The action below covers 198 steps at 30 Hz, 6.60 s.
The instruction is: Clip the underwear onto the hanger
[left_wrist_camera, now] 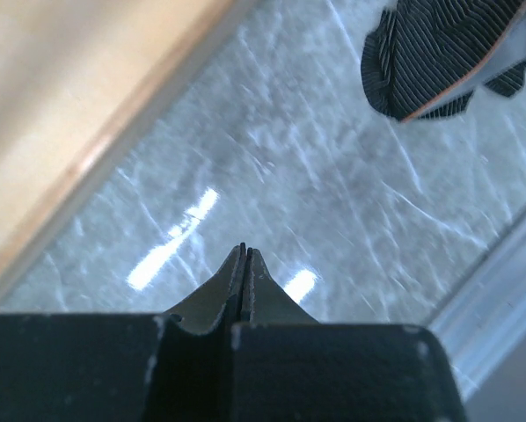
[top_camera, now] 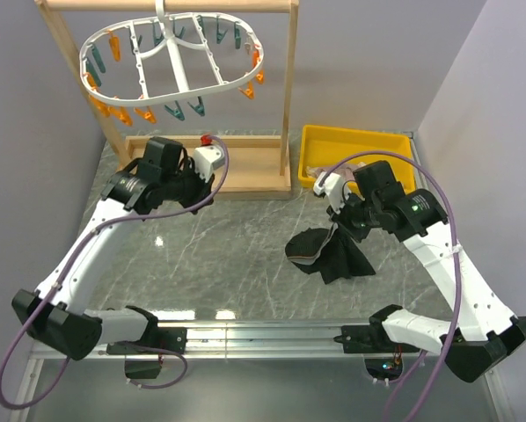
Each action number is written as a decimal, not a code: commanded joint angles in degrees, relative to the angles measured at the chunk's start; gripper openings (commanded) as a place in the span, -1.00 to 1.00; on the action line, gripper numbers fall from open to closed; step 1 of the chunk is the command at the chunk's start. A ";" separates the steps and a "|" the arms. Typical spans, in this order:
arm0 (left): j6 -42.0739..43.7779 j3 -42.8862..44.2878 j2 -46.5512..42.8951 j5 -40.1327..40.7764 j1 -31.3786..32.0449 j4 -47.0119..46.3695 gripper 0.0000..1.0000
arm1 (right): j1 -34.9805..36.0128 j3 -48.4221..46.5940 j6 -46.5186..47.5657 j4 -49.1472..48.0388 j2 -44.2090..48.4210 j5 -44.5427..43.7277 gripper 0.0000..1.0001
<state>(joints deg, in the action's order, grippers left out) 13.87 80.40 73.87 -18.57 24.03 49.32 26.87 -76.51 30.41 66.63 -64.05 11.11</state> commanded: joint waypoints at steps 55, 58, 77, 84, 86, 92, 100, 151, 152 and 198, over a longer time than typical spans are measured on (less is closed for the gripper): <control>64.13 -9.66 27.04 -16.67 26.78 -28.51 -0.99 | -8.50 13.24 2.02 -2.30 3.14 -0.92 -1.00; 55.35 -4.21 22.82 -20.71 22.49 -22.02 -0.99 | -8.85 10.52 2.63 -1.77 3.32 -1.27 -1.00; 18.13 -10.87 -12.50 -27.48 8.93 -7.40 -0.99 | -5.79 -7.86 13.44 11.67 3.67 6.80 -1.00; 10.31 -17.55 -18.58 -31.52 8.93 -5.99 -0.99 | 3.35 -4.01 11.16 15.90 6.57 14.02 -1.00; 9.51 -19.13 -17.36 -31.71 8.84 -7.13 -0.99 | 4.24 -2.95 8.79 13.80 5.44 14.28 -1.00; 13.98 -19.06 -5.09 -33.64 3.58 -6.70 -0.99 | 4.15 2.32 6.77 4.84 -4.84 11.30 -1.00; 19.09 -11.94 14.62 -31.10 -6.54 -8.10 -0.99 | 4.24 3.48 0.36 -8.60 -20.57 9.81 -1.00; 1.33 -23.91 26.05 -22.12 -8.48 -33.43 0.32 | -11.93 10.07 -24.52 -34.20 -41.59 20.26 0.02; 1.34 -23.45 26.50 -21.86 -8.48 -33.24 0.27 | -12.02 9.98 -24.53 -34.37 -42.03 21.31 -0.02; 2.66 -22.65 -8.08 -19.50 -11.11 -2.11 -0.99 | -4.20 20.25 -20.04 -27.31 3.87 11.05 -1.00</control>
<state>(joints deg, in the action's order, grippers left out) 18.83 61.41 57.19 -44.86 13.21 50.76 21.89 -58.46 13.80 46.78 -54.46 27.29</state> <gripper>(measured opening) 0.036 0.022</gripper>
